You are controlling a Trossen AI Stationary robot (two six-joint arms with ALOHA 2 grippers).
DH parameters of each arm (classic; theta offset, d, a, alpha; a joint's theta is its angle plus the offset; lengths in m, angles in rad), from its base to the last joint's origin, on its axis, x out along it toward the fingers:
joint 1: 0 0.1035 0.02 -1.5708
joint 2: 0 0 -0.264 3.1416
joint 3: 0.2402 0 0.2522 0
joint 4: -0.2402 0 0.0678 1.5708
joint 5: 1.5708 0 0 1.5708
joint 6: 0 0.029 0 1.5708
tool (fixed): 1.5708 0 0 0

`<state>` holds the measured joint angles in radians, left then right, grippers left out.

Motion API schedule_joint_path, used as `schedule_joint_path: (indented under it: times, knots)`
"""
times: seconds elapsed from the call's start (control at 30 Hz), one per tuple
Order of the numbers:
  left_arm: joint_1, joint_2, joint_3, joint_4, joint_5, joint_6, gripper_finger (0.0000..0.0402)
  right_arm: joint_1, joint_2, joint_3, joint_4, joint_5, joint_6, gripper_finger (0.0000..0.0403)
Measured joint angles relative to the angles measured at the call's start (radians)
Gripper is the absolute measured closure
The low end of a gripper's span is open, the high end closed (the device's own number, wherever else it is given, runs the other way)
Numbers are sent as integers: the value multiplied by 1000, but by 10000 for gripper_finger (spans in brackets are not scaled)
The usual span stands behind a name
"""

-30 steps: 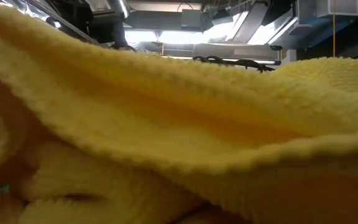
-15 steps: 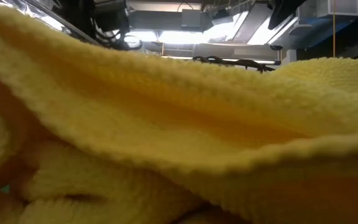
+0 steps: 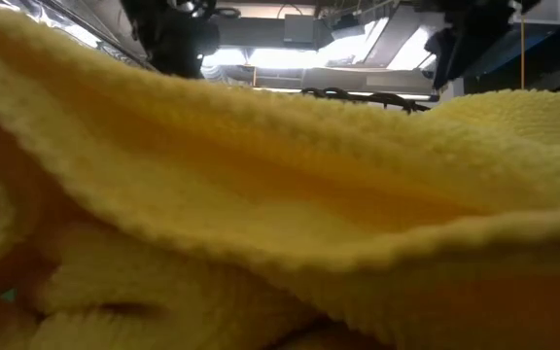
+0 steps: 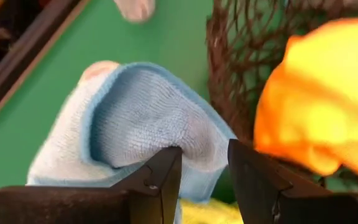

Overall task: Sort microfiber towel by color & place in baskets
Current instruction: Put the blue microfiber towel into the white bin

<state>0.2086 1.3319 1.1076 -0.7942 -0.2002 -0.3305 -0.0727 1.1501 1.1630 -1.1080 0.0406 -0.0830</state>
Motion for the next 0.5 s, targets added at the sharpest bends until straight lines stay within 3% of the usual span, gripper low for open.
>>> schedule_joint_path:
  times: [0.3, 0.5]
  knots:
    - [1, 5, -1, 16, -138, 0, 278, 0, -14, -147, 84, -15, 8, 210]
    - [15, 5, -95, 104, -211, 1, 278, 0, -14, -169, 124, -16, 8, 210]
